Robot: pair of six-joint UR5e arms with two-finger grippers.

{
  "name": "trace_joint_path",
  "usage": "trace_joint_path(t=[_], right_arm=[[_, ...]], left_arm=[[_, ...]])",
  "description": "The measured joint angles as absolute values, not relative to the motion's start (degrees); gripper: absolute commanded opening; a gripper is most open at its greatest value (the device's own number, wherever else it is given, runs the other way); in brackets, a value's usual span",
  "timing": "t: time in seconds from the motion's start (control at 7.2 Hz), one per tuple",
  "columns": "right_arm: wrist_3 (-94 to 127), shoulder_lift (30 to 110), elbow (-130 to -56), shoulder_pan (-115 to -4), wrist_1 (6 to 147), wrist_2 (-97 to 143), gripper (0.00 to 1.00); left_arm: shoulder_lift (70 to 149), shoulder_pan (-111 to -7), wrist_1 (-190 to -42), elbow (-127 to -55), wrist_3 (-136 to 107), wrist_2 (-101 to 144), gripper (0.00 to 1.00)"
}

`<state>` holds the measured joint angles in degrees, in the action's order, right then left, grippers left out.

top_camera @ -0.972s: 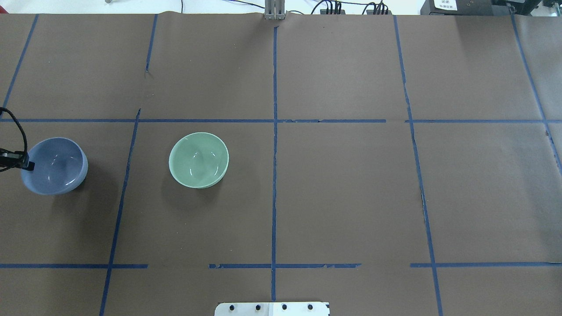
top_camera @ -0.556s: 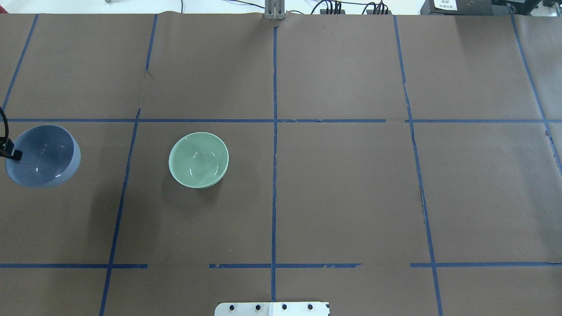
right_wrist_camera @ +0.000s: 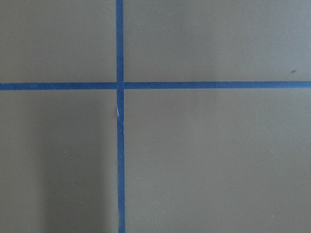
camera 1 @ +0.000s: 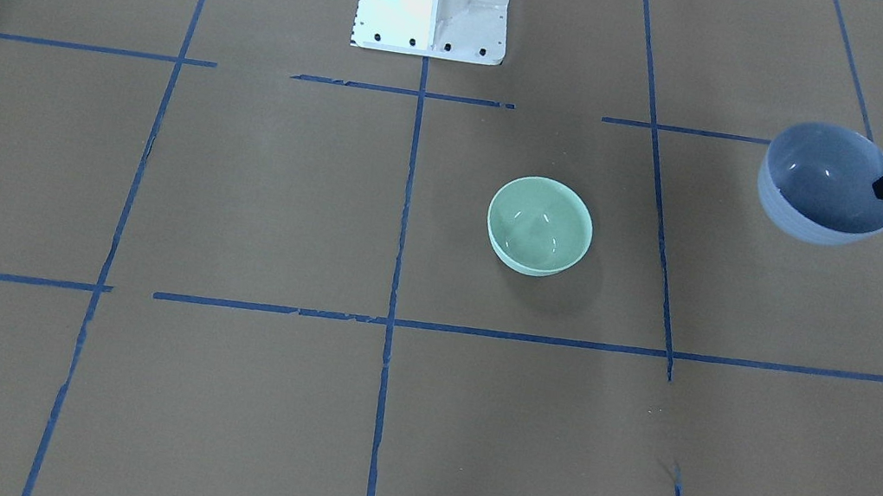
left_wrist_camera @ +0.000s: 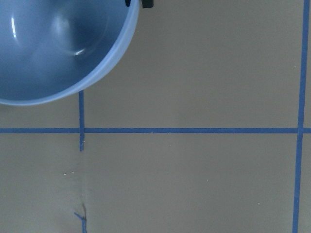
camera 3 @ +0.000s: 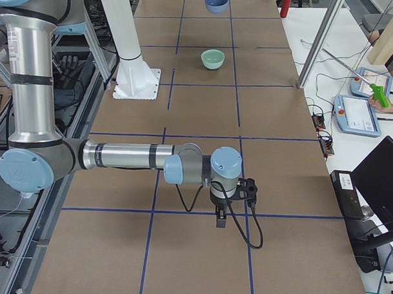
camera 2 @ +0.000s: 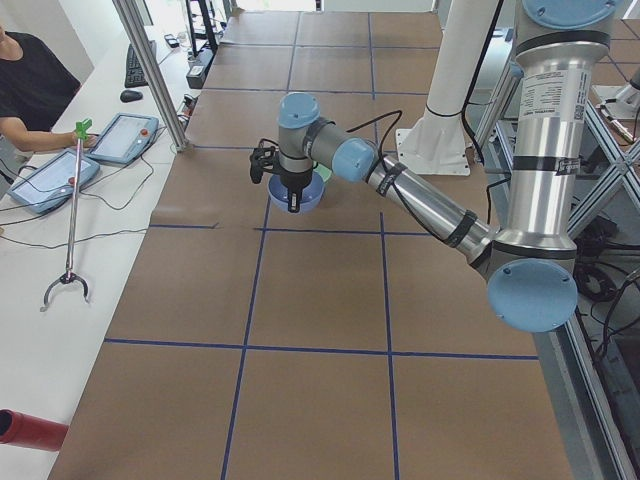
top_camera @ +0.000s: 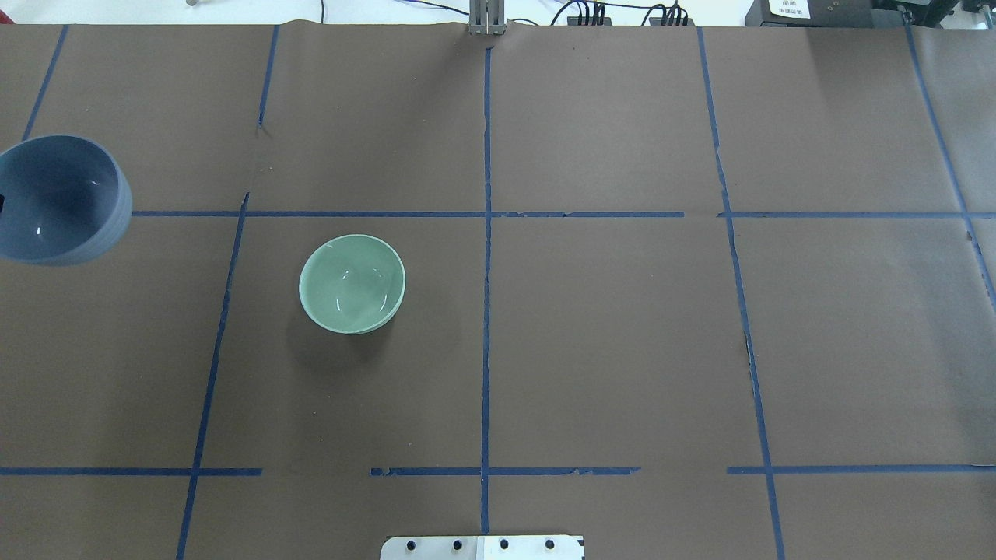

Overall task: Stack blue bowl on green bowl
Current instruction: 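Lift the blue bowl with the left gripper off the table, then carry the blue bowl with the left gripper over the green bowl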

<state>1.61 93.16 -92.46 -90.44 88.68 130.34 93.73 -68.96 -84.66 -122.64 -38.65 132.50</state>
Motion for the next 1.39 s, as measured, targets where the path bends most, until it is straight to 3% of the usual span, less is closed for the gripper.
trace_joint_path(t=[0.28,0.69,1.39], right_arm=[[1.58,93.17,-92.46,-90.44,88.68,130.34,1.0],[1.58,93.16,-92.46,-90.44,88.68,130.34,1.0],[1.58,93.16,-92.46,-90.44,88.68,130.34,1.0]], left_arm=[[100.05,-59.74,-86.14,-122.21,-53.98,132.29,0.0],[107.4,-48.84,-94.59,-114.52,-68.12,128.75,0.0],[108.46,-43.14,-103.73,-108.18,-73.33,124.72,0.0]])
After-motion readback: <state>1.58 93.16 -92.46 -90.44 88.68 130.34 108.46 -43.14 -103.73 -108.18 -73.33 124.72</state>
